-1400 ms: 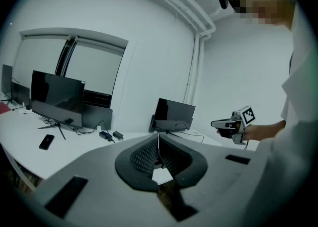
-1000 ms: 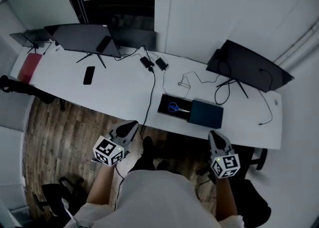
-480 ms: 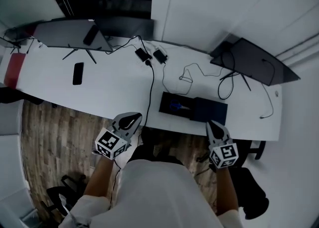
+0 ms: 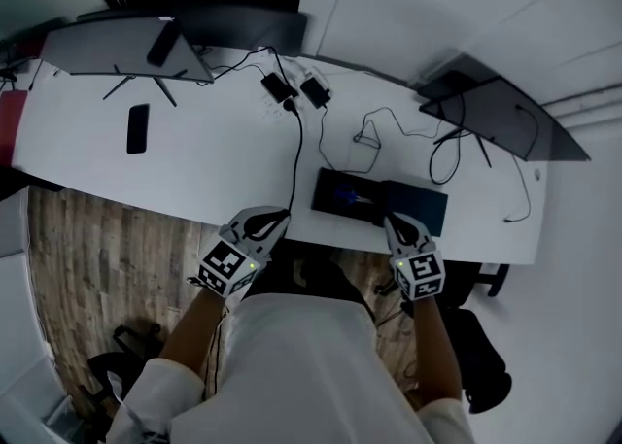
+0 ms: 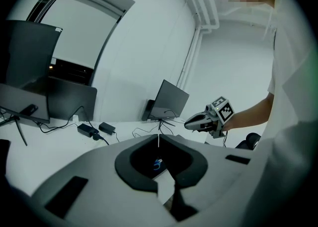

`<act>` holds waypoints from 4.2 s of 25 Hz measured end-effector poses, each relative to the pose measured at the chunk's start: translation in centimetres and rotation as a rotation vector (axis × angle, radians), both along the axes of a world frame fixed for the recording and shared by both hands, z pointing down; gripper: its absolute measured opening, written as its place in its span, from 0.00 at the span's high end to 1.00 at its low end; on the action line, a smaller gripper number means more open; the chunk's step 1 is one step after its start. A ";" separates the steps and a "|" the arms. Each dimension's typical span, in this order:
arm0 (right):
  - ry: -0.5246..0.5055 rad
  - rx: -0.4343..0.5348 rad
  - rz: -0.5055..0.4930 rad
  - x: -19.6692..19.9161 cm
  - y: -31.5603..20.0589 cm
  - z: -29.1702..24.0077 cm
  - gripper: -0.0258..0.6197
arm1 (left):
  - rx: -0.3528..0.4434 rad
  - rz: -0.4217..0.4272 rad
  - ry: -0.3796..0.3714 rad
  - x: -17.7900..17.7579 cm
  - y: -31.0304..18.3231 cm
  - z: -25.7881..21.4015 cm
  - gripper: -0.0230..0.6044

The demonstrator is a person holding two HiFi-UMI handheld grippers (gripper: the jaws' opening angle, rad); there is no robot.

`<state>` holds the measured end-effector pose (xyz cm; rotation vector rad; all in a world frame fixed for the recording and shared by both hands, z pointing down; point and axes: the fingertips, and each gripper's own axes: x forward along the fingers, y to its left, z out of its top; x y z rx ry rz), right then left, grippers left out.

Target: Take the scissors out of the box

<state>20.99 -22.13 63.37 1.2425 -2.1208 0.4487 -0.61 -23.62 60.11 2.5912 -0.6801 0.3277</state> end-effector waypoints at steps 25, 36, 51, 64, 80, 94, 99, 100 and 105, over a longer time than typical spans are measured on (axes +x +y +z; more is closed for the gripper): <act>0.282 -0.457 -0.475 -4.2 -3.8 19.3 0.78 | -0.138 -0.171 0.029 1.7 -2.9 6.1 0.91; 0.465 -0.601 -0.601 -3.6 -2.7 24.8 0.71 | -0.136 -0.235 0.018 0.4 -3.1 7.7 0.91; 0.491 -0.509 -0.640 -3.4 -3.4 24.2 0.79 | -0.150 -0.279 0.005 -1.0 -1.9 7.6 0.91; 0.325 -0.305 -0.450 -4.2 -5.3 16.1 0.79 | -0.069 -0.212 0.009 -1.0 -0.5 3.6 0.91; 0.036 -0.079 -0.088 -1.2 -2.6 3.1 0.79 | -0.011 -0.044 0.023 0.0 3.6 -0.1 0.91; -0.201 0.043 0.019 3.5 5.7 -4.4 0.79 | 0.034 -0.134 0.020 1.3 10.3 -3.5 0.91; -0.217 0.089 0.034 4.9 10.1 -6.7 0.79 | 0.041 -0.179 0.036 1.0 13.6 -4.9 0.91; -0.220 0.097 0.038 5.2 11.0 -7.2 0.79 | 0.044 -0.185 0.039 1.0 14.3 -5.3 0.91; -0.248 0.132 0.063 6.7 15.2 -9.4 0.79 | 0.059 -0.216 0.070 0.5 17.4 -7.4 0.91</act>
